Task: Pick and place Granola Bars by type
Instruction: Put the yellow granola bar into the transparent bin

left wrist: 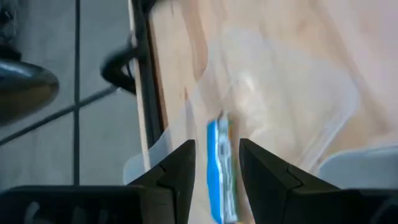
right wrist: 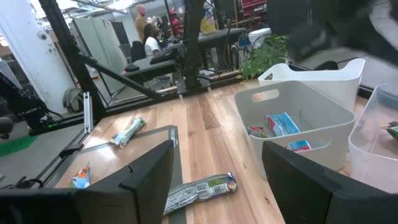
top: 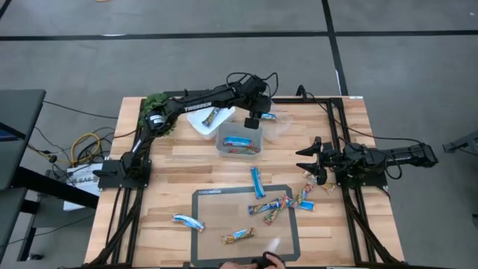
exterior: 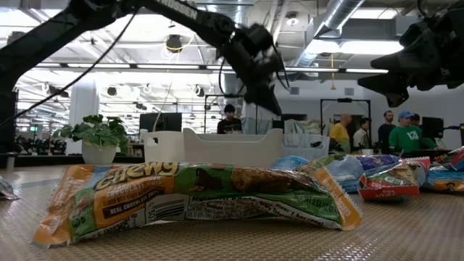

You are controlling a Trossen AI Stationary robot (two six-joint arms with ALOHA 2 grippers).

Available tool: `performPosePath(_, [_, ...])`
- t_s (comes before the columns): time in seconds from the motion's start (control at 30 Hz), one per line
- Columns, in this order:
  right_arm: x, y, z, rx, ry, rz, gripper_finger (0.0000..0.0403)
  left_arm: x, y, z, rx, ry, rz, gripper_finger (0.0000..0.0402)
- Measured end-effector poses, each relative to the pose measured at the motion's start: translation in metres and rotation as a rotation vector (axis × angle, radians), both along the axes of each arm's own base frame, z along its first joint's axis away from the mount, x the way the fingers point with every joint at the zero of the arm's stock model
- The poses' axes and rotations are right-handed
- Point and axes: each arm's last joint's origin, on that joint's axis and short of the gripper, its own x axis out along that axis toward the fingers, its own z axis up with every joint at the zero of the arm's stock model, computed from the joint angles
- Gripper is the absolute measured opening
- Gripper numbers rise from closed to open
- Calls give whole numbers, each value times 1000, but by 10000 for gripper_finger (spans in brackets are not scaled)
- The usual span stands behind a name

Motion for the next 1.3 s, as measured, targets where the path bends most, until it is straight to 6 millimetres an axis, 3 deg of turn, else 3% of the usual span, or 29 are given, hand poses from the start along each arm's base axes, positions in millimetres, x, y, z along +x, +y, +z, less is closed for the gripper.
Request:
performPosePath(0.43, [0,0,0,0,1,0,240,-20,-66,79,-159,-140,-105,119])
performPosePath(0.73, [0,0,0,0,1,0,240,-47,-122,110,-262,-98,-134,119])
performPosePath(0.9, [0,0,0,0,1,0,240,-73,-147,94,-294,-175,-143,119])
performPosePath(1.1, [0,0,0,0,0,0,240,-119,-171,54,-349,-278,-92,119])
performPosePath(1.3, [0,0,0,0,1,0,240,-160,-195,15,-505,-221,-13,119])
